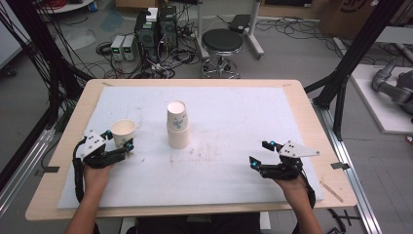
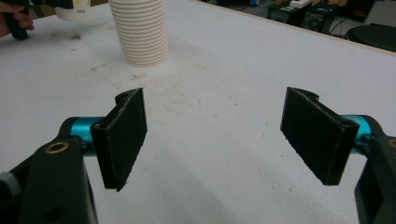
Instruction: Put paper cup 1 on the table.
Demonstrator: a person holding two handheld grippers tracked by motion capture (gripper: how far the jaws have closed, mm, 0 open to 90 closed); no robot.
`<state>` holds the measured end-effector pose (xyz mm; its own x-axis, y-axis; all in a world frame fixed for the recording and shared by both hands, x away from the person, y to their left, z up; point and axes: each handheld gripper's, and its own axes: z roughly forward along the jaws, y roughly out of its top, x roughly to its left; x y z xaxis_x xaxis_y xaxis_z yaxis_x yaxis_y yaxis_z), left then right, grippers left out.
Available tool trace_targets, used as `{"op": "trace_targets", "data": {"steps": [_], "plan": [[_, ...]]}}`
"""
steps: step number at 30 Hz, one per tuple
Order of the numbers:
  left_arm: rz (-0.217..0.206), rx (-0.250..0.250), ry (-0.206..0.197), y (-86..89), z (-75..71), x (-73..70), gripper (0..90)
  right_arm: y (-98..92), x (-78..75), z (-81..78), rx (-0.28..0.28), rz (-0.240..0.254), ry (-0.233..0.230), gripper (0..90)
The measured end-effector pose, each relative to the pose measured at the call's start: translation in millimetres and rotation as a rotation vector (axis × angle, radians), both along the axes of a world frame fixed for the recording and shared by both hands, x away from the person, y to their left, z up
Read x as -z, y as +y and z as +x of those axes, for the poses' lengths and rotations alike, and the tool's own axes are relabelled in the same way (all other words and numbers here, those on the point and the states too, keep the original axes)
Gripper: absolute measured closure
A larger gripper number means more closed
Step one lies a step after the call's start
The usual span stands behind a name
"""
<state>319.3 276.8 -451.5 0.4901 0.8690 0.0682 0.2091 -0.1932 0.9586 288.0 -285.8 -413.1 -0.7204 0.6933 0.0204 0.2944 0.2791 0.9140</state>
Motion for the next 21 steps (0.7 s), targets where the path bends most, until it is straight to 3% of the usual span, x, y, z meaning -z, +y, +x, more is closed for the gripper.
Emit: {"op": "trace_targets", "data": {"steps": [8, 15, 17, 21], "plan": [[0.021, -0.045, 0.019, 3.8, 0.3, 0.5, 31.4, 0.5, 0.3, -0.1, -0.007, -0.002, 0.006, 23.4], [0.123, -0.067, 0.095, -2.2, -0.8, 1.1, 31.4, 0.2, 1.3, 0.2, -0.013, -0.006, 0.014, 23.3], [0.151, -0.067, 0.100, -4.6, -2.2, 1.1, 31.1, -0.1, 1.3, 0.4, -0.012, -0.007, 0.015, 23.3], [0.120, -0.081, 0.127, -0.4, -5.0, 0.5, 31.2, -0.1, 1.2, 0.3, -0.017, -0.008, 0.016, 23.0]]}}
